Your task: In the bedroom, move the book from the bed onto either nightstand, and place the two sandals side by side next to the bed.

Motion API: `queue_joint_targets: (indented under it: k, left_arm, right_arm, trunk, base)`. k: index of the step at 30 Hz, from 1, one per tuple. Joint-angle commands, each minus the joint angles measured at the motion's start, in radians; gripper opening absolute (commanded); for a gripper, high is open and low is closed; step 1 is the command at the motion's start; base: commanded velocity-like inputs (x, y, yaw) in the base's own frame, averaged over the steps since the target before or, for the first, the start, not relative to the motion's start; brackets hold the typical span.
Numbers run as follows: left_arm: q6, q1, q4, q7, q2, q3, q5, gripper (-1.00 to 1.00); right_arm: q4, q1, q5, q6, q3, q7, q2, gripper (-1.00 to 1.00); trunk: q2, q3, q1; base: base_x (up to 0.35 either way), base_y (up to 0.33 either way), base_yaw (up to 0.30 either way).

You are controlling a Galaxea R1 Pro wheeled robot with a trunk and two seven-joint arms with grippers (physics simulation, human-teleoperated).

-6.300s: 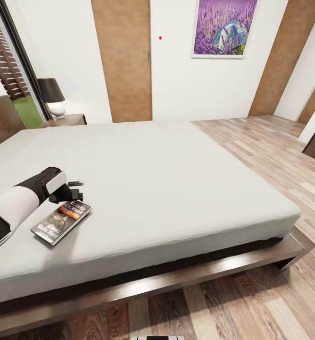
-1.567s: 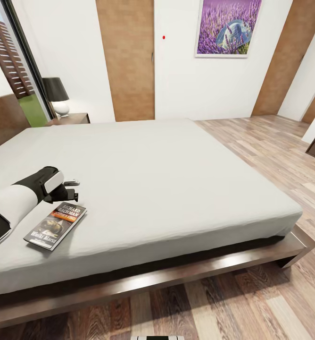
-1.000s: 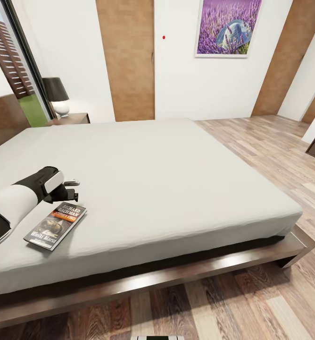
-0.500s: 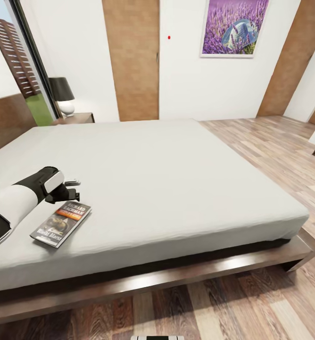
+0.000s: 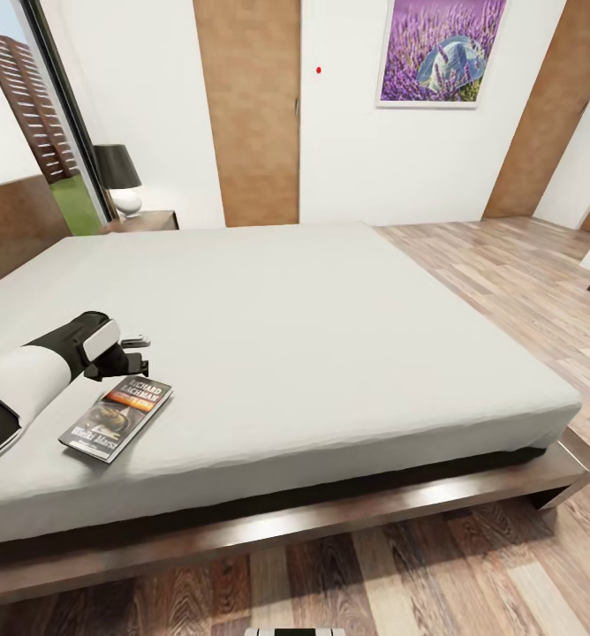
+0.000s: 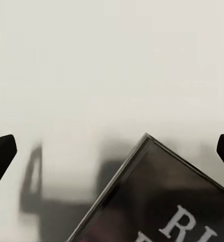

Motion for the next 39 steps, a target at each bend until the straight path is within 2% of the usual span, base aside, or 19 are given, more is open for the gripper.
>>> queue_joint_targets:
  k: [1, 39]
  left_arm:
    - [0.011, 0.018, -0.002, 0.007, 0.002, -0.025, -0.005, 1.00]
    - [0.011, 0.018, -0.002, 0.008, 0.001, -0.026, -0.007, 1.00]
  right_arm:
    - [0.000, -0.001, -0.006, 0.003, 0.001, -0.005, 0.000, 1.00]
    - [0.001, 0.000, -0.007, 0.003, 0.001, -0.005, 0.001, 1.00]
  trunk:
    - [0.000, -0.001, 0.000]
    - [0.000, -0.001, 0.000]
  base:
    - [-0.007, 0.000, 0.003]
    - [-0.021, 0.000, 0.000]
